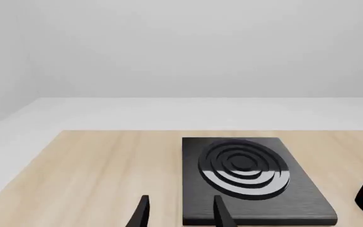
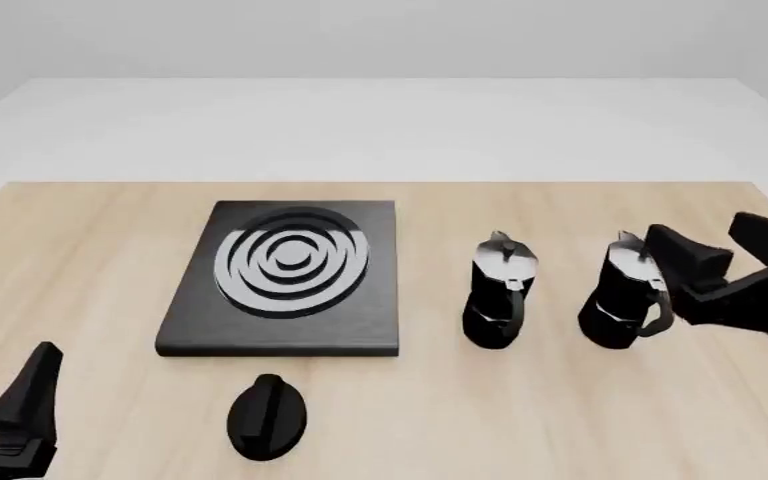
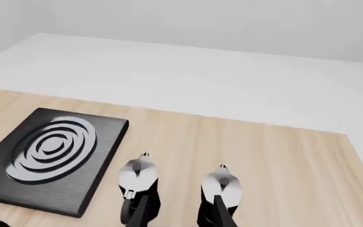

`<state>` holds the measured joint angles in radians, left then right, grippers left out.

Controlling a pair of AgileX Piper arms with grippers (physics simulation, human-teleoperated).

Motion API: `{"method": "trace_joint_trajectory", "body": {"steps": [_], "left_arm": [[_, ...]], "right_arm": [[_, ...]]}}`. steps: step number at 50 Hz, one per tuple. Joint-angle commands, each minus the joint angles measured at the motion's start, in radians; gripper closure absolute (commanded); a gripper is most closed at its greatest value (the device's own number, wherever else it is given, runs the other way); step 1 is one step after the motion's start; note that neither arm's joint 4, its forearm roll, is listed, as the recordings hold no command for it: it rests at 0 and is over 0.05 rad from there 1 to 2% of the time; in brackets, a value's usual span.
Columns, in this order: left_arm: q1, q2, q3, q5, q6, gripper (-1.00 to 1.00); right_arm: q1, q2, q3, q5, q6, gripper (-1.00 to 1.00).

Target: Put both moka pots on the stove.

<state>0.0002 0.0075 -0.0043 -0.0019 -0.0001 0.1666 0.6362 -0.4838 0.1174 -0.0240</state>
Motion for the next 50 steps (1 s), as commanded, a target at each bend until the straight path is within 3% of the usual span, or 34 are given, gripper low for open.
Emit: {"method": "trace_joint_trajectory", "body": {"steps": [1, 25, 41, 50], "left_arm": [[0.000, 0.000, 0.000, 0.000, 0.000, -1.00], [0.000, 0.000, 0.000, 0.000, 0.000, -1.00], [0.000, 0.000, 0.000, 0.000, 0.000, -1.00], [0.000, 0.000, 0.000, 0.000, 0.000, -1.00]], "right_arm": [[0.041, 0.187, -0.123, 0.045, 0.025, -1.00], [0.118, 0.326, -0.303, 0.231, 0.155, -1.00], [0.162, 0.418, -0.264, 0.182, 0.236, -1.00], [0.161, 0.466, -0.264, 0.162, 0.240, -1.00]]}}
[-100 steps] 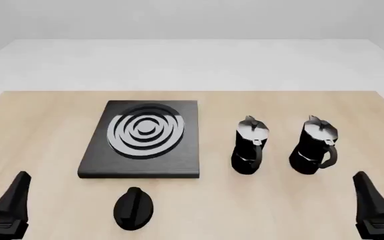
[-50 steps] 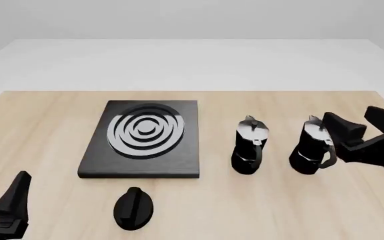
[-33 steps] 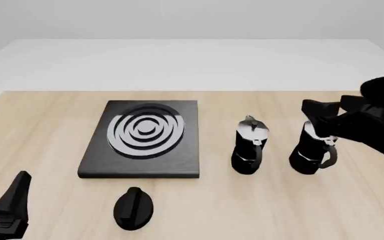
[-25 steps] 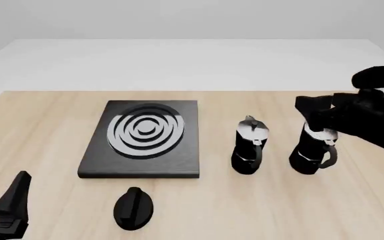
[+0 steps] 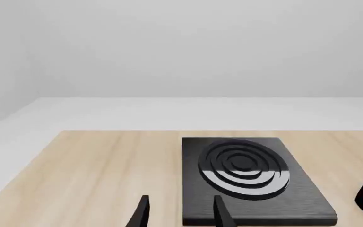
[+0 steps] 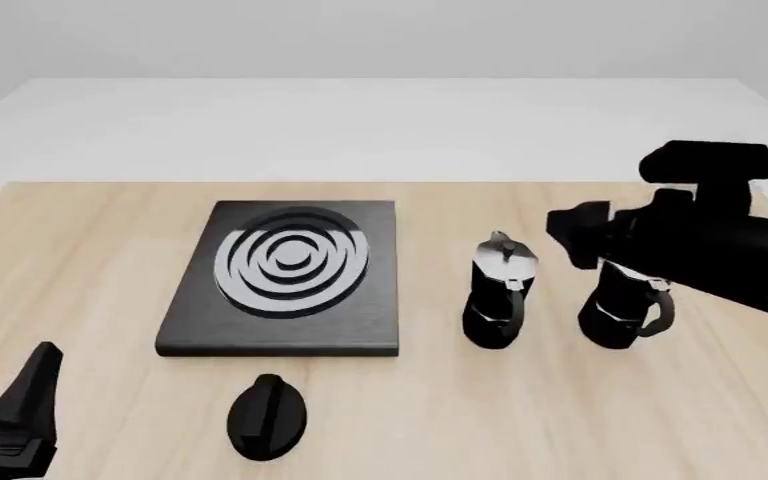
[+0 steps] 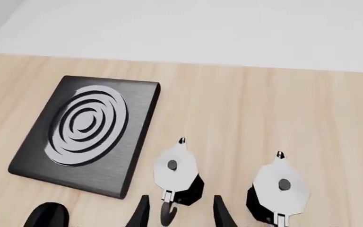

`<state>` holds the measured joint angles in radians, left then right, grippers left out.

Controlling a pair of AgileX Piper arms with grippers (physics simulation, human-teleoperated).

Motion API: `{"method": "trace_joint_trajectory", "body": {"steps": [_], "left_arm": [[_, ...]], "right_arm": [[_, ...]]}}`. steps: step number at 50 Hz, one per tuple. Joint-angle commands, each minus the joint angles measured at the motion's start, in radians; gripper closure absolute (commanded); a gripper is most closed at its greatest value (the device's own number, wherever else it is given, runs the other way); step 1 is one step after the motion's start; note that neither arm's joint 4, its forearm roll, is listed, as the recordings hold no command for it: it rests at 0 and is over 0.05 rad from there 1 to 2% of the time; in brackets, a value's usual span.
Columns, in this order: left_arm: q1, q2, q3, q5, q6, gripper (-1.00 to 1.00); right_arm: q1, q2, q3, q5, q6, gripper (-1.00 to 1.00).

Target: Put both moka pots on the stove.

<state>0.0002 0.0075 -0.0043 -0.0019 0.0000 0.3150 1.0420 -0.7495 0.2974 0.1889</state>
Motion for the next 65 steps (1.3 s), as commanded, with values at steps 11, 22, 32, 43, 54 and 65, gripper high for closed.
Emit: {"method": "trace_joint_trajectory", "body": {"steps": [11, 22, 32, 43, 54, 65], "left_arm": [[0.000, 0.000, 0.000, 0.000, 0.000, -1.00], [0.000, 0.000, 0.000, 0.000, 0.000, -1.00], [0.000, 0.000, 0.000, 0.000, 0.000, -1.00], [0.000, 0.000, 0.000, 0.000, 0.000, -1.00], [0.000, 0.000, 0.000, 0.000, 0.000, -1.00], [0.000, 0.000, 0.000, 0.000, 0.000, -1.00]], "right_arm": [[0.014, 0.130, 0.002, -0.056, 0.033, -1.00], [0.017, 0.182, 0.017, -0.093, 0.044, -1.00], [0.025, 0.203, 0.032, -0.113, 0.060, -1.00], [0.043, 0.227, 0.062, -0.146, 0.084, -1.00], [0.044, 0.254, 0.082, -0.179, 0.094, -1.00], [0.048, 0.296, 0.084, -0.213, 0.097, -1.00]]}}
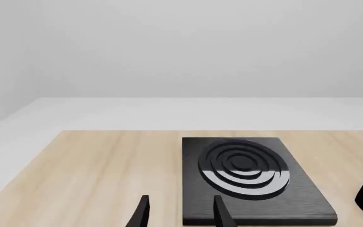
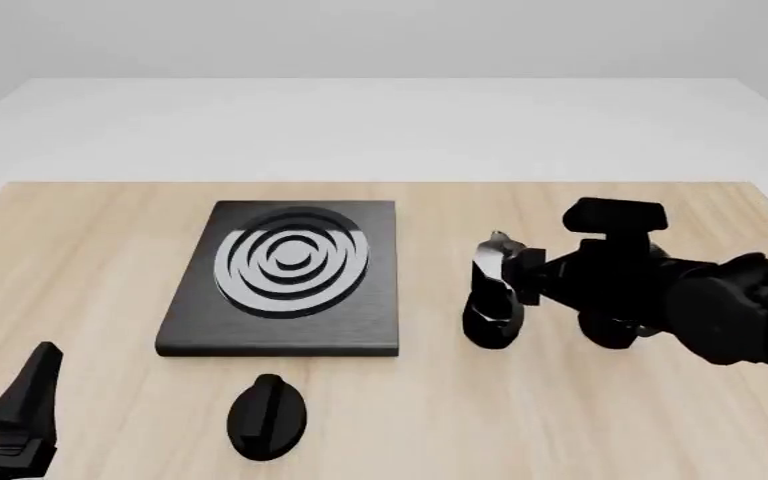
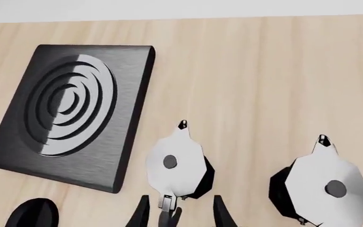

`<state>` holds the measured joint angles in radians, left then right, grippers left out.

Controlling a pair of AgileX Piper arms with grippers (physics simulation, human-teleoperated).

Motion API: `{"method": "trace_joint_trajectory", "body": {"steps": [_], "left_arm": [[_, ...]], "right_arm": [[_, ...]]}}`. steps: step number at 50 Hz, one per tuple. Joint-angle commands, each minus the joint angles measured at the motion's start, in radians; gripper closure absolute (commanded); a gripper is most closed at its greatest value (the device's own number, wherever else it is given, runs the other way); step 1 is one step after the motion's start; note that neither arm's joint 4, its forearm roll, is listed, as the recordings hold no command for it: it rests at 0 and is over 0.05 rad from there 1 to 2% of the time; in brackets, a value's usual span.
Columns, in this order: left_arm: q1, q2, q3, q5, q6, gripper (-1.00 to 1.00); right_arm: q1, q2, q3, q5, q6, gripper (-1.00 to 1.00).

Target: Put both moka pots on the stove.

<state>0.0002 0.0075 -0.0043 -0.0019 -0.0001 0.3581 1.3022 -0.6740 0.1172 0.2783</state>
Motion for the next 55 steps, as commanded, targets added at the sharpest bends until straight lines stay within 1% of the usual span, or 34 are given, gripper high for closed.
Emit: {"method": "trace_joint_trajectory", "body": {"steps": [1, 18, 37, 47, 48, 49, 50, 51, 52, 55], "left_arm": [[0.000, 0.000, 0.000, 0.000, 0.000, -1.00], [0.000, 0.000, 0.000, 0.000, 0.000, -1.00], [0.000, 0.000, 0.000, 0.000, 0.000, -1.00], [0.000, 0.000, 0.000, 0.000, 0.000, -1.00], [0.000, 0.000, 0.000, 0.000, 0.000, -1.00], [0.000, 0.000, 0.000, 0.000, 0.000, -1.00], [0.000, 0.000, 0.000, 0.000, 0.000, -1.00], [0.000, 0.000, 0.000, 0.000, 0.000, -1.00], [0.000, 0.000, 0.000, 0.000, 0.000, -1.00], [0.000, 0.000, 0.000, 0.000, 0.000, -1.00]], "right_arm": [[0.005, 0.036, 0.008, -0.032, 0.008, -1.00], [0.028, 0.085, 0.031, -0.082, 0.036, -1.00], [0.030, 0.104, 0.047, -0.108, 0.041, -1.00], [0.037, 0.125, 0.043, -0.121, 0.033, -1.00], [0.034, 0.122, 0.039, -0.122, 0.008, -1.00], [0.046, 0.119, 0.041, -0.125, 0.018, -1.00], [0.046, 0.117, 0.041, -0.125, 0.015, -1.00], [0.024, 0.115, 0.037, -0.124, -0.007, -1.00], [0.025, 0.110, 0.036, -0.125, -0.020, 1.00], [0.037, 0.102, 0.036, -0.130, -0.032, 1.00]]}}
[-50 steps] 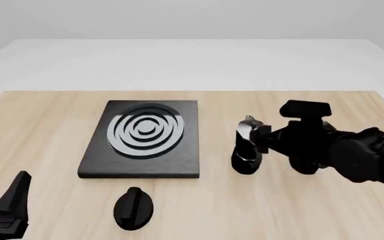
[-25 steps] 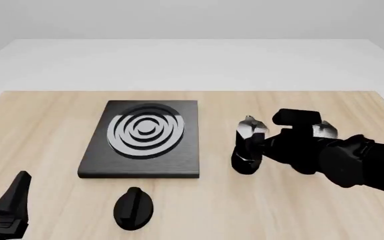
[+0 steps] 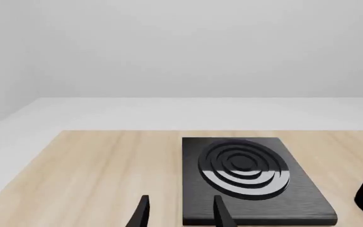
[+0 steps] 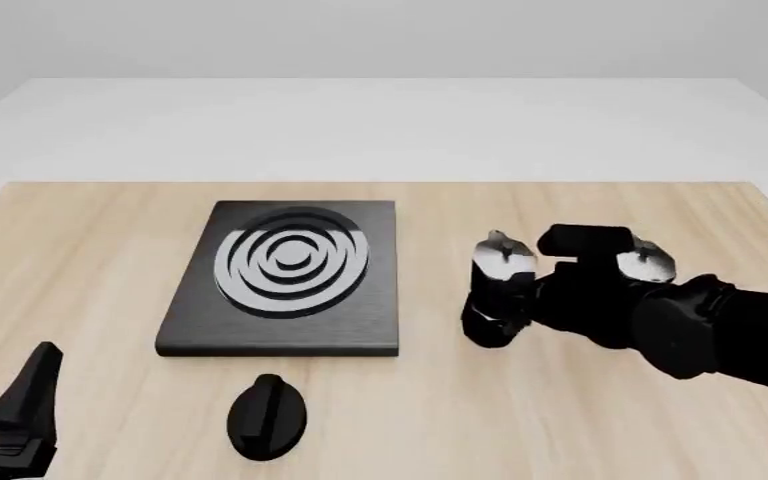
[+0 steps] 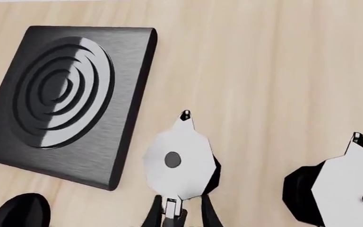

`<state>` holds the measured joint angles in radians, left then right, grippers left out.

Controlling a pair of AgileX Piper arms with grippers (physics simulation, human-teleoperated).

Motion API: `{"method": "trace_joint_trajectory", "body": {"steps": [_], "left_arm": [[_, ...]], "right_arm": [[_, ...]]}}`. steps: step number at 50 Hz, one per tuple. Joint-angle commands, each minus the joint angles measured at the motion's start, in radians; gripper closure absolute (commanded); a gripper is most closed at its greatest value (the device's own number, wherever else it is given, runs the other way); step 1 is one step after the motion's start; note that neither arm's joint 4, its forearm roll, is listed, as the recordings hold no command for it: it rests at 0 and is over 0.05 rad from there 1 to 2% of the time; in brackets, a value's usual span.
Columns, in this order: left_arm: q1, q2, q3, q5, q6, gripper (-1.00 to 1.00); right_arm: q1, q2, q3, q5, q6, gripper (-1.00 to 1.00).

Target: Put both moka pots on the stove.

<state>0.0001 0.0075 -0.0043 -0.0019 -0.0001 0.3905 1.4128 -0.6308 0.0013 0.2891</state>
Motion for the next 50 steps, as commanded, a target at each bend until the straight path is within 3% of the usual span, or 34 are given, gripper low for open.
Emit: {"method": "trace_joint_trajectory", "body": {"steps": [1, 25, 38, 50], "left_arm": [[0.000, 0.000, 0.000, 0.000, 0.000, -1.00], [0.000, 0.000, 0.000, 0.000, 0.000, -1.00], [0.000, 0.000, 0.000, 0.000, 0.000, -1.00], [0.000, 0.000, 0.000, 0.000, 0.000, -1.00]], "right_arm": [[0.008, -0.013, -0.007, -0.016, -0.048, 1.00], [0.041, -0.069, -0.048, -0.016, -0.103, 1.00], [0.074, -0.081, -0.189, 0.032, -0.188, 1.00], [0.115, -0.013, -0.279, -0.018, -0.227, 1.00]]}}
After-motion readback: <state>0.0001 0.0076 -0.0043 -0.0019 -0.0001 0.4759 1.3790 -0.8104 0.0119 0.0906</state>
